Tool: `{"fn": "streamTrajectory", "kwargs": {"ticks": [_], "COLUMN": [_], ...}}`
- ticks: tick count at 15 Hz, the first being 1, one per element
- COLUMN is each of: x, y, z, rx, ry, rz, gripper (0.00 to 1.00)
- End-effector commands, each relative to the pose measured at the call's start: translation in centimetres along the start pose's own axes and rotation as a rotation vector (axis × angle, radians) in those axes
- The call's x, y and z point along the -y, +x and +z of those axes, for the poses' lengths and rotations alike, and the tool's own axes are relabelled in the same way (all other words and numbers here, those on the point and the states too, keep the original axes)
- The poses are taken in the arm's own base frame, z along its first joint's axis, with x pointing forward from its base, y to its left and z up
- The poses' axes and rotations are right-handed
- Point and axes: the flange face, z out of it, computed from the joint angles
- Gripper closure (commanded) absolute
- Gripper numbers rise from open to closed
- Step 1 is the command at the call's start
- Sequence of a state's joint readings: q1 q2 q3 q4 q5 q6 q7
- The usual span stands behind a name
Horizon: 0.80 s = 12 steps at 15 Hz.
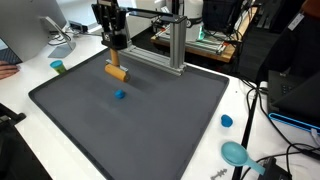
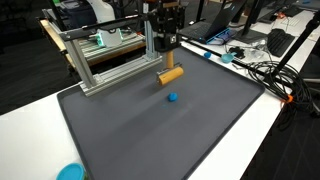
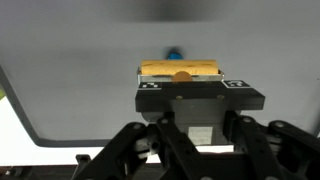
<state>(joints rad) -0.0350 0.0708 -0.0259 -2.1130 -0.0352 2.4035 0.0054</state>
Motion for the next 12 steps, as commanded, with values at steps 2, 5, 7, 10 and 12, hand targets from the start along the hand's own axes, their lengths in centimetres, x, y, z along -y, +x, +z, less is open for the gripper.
{"fn": "streamTrajectory", "kwargs": {"ticks": [2, 5, 7, 10, 12], "x": [-1.0, -1.0, -0.7, -0.5, -0.5], "y": [1.0, 1.4, 1.7, 2.1, 2.5], "z": [2.5, 3.8, 4.1, 4.6, 4.9], "rx": [-0.014, -0.010, -0.008, -0.008, -0.010], "ry": [-0.002, -0.005, -0.003, -0.005, -0.005], "rz": [-0.024, -0.045, -0.061, -0.076, -0.081], "gripper": [0.79, 0.79, 0.79, 0.79, 0.79]}}
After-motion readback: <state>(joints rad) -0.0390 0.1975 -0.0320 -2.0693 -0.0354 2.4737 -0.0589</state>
